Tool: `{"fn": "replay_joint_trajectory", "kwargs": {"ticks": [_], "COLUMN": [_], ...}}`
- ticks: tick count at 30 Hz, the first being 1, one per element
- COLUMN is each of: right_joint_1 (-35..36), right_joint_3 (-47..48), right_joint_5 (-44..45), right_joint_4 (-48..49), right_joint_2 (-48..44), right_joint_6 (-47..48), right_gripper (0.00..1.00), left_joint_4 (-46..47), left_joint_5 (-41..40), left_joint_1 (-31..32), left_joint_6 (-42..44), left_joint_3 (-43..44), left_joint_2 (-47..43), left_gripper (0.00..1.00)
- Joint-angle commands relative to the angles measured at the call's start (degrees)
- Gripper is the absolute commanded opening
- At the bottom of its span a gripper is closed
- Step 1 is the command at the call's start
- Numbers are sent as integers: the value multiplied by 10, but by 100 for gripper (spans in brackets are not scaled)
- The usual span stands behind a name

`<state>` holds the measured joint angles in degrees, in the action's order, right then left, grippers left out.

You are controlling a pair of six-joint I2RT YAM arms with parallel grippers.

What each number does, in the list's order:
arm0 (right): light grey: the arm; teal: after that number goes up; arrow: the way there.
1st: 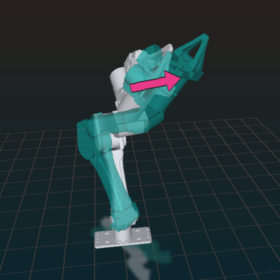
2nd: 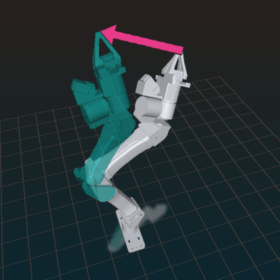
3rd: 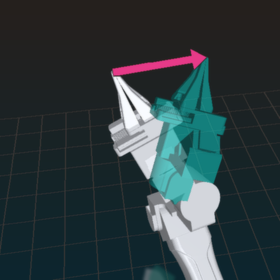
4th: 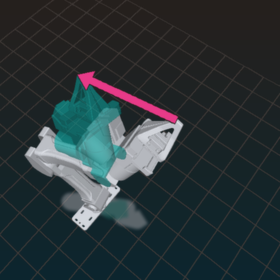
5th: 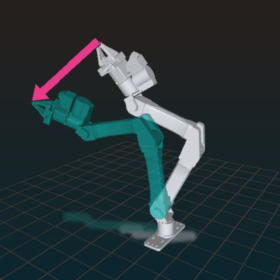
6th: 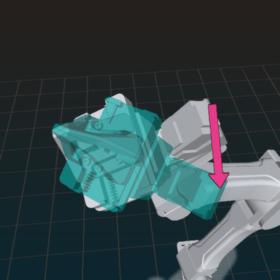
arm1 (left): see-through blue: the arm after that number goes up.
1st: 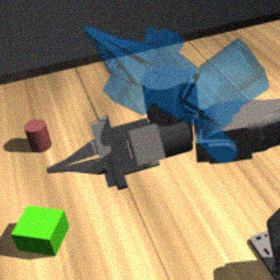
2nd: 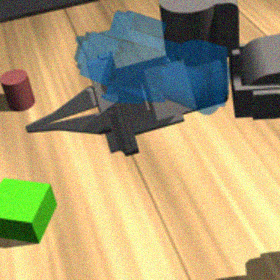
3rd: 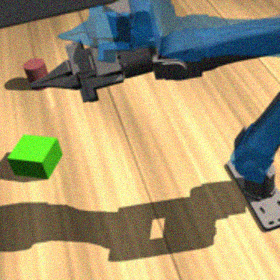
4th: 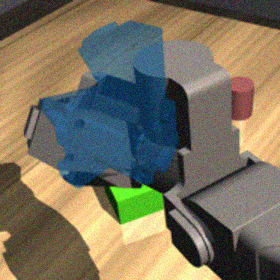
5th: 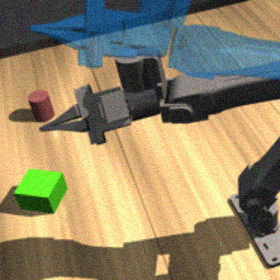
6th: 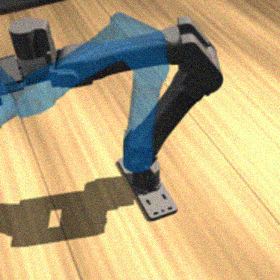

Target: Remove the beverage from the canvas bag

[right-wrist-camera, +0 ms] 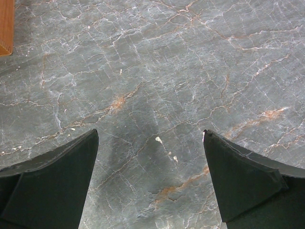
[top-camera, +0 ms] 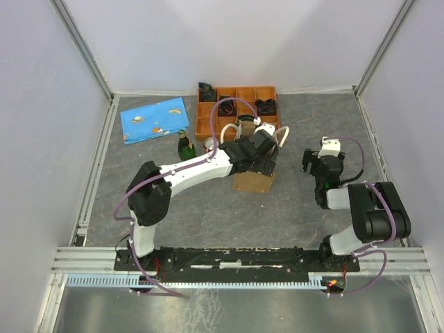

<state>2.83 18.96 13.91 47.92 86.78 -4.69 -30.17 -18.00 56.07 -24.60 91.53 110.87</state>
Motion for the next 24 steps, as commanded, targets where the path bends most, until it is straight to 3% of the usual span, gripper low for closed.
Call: {"fn": "replay_joint_trajectory", "kwargs": {"ticks": [1,15,19,22,24], "right_joint_1": [-2,-2,-2,-2,-2], "right_joint_3": [16,16,16,16,16], "right_joint_5": [-6,-6,-6,-6,-6], "right_joint_4": [16,16,17,16,16], "right_joint_2": [-6,-7,-7,-7,-7], "right_joint_6": [-2,-1,-1,-2,-2], "right_gripper": [99,99,99,99,99], "left_joint_4": [-14,-38,-46,-51,-53], "left_joint_5": [-19,-51,-50,-40,-32], "left_joint_1": [5,6,5,5,4], "left_joint_6": [-12,3,2,7,10], "left_joint_3": [-9,7,5,6,5], "left_joint_2": [26,80,81,85,85], "left_gripper": [99,97,87,73,49]}}
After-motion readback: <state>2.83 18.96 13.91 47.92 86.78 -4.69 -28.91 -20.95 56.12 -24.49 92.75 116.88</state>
